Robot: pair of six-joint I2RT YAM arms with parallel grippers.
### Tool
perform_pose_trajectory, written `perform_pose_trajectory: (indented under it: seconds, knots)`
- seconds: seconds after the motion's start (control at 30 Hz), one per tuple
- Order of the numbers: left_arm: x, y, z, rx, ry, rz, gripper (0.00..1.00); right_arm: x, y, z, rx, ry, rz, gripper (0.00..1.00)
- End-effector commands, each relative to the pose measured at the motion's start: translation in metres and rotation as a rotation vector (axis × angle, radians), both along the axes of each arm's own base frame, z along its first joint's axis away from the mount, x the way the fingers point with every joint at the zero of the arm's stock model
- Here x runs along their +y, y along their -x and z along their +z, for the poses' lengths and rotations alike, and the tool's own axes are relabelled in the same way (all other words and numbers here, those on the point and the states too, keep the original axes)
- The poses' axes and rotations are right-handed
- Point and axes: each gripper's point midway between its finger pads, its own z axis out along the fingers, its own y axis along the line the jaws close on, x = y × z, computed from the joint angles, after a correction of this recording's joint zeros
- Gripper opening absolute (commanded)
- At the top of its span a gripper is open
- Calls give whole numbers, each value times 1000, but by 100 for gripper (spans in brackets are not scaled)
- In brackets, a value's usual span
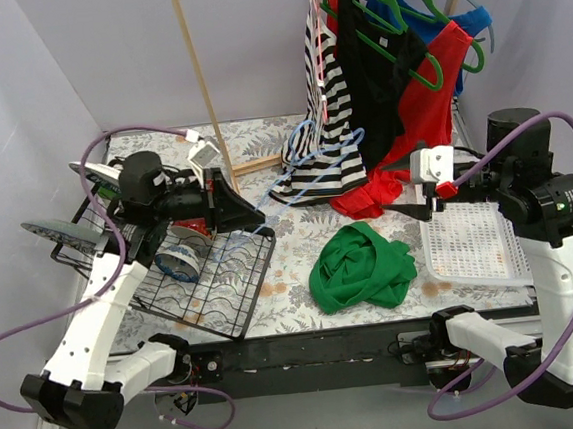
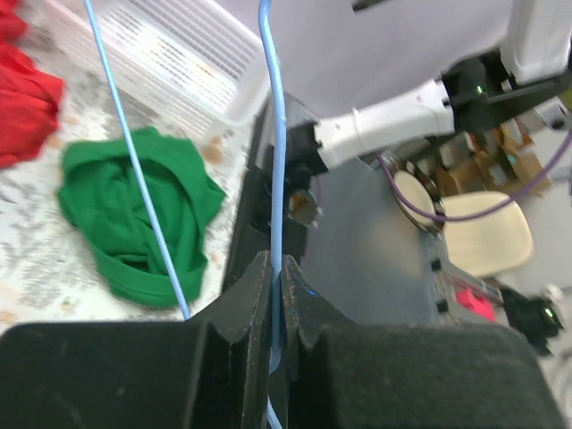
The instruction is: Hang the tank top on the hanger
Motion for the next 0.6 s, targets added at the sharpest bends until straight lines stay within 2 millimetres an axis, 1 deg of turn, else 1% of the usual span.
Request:
perform_pose_trajectory:
  seconds: [0.0, 0.03, 0.07, 0.17, 0.2, 0.33, 0.5, 0.57]
  knots:
    - [-25, 30, -16, 53, -16, -172, 0, 6, 5, -12, 42, -12, 60, 69]
    - [-30, 34, -21, 61, -25, -196, 0, 6, 3, -14, 44, -12, 62, 69]
    - [-41, 39, -29, 76, -41, -240, 0, 7, 1, -21, 59, -7, 67, 69]
    - [-53, 38, -44, 107, -67, -270, 0, 8, -3, -37, 102, 9, 75, 70]
    - [-54, 38, -47, 112, -69, -275, 0, 8, -5, -47, 125, 19, 76, 69]
    - [-57, 39, -50, 113, -61, -296, 0, 7, -6, -75, 188, 49, 73, 69]
    - [-59, 43, -55, 134, -58, -327, 0, 16, 0, -95, 280, 25, 135, 68]
    - [-59, 47, -54, 137, -52, -353, 0, 17, -4, -104, 300, 31, 131, 67]
